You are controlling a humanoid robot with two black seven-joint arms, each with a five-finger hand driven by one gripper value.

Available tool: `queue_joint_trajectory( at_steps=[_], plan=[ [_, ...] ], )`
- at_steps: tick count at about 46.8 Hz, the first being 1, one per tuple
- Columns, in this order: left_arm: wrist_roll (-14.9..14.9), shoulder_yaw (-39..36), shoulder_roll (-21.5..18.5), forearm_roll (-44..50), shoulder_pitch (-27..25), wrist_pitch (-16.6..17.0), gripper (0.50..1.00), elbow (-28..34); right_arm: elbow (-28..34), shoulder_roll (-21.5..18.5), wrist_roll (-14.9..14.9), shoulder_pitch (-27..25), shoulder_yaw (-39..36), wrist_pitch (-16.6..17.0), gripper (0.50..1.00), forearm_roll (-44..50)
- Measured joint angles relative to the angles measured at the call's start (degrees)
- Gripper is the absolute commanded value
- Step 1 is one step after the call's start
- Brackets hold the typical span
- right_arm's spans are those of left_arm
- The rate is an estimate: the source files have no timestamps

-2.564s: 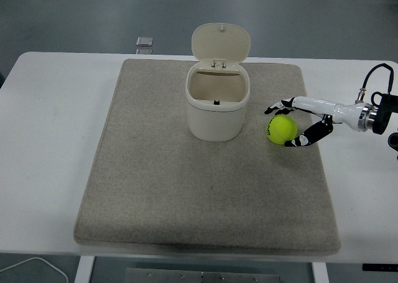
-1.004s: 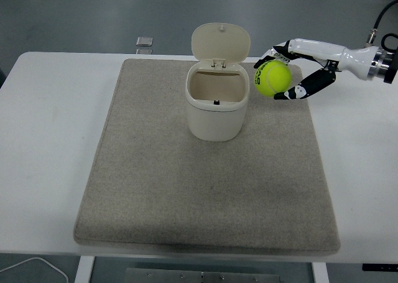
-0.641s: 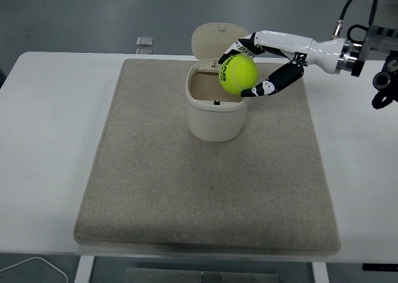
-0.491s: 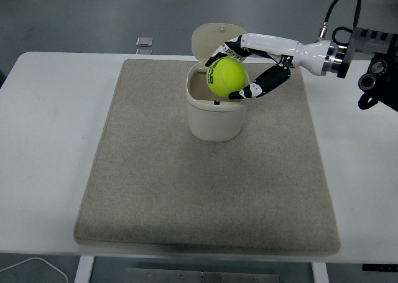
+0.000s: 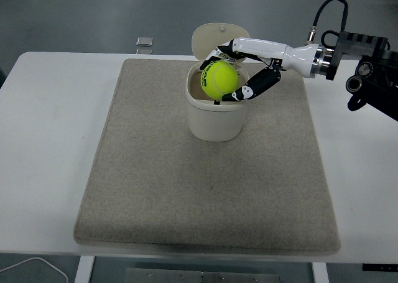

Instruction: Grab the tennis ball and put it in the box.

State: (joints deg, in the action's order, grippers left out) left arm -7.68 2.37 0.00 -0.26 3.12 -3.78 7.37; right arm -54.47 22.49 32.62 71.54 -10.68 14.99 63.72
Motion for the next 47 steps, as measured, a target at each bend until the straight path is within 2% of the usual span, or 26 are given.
queue_joint_trajectory(
  at_steps=[2, 17, 34, 41, 47],
  plan=[
    [0.0, 0.0, 0.0, 0.0, 0.0, 0.0, 0.992, 0.0, 0.0, 0.0, 0.0, 0.0, 0.0, 0.0, 0.717, 0.0],
    [0.0, 0.0, 0.0, 0.0, 0.0, 0.0, 0.992, 0.0, 0.0, 0.1, 0.0, -0.2, 0.5, 0.0, 0.752, 0.0],
    [0.0, 0.0, 0.0, 0.0, 0.0, 0.0, 0.992, 0.0, 0.1, 0.1, 0.0, -0.3, 1.1, 0.0, 0.756, 0.1],
    [0.0, 0.0, 0.0, 0.0, 0.0, 0.0, 0.992, 0.0, 0.2, 0.1, 0.0, -0.3, 1.3, 0.0, 0.827, 0.1],
    [0.0, 0.0, 0.0, 0.0, 0.0, 0.0, 0.992, 0.0, 0.2, 0.3, 0.0, -0.3, 1.3, 0.0, 0.858, 0.1]
  ],
)
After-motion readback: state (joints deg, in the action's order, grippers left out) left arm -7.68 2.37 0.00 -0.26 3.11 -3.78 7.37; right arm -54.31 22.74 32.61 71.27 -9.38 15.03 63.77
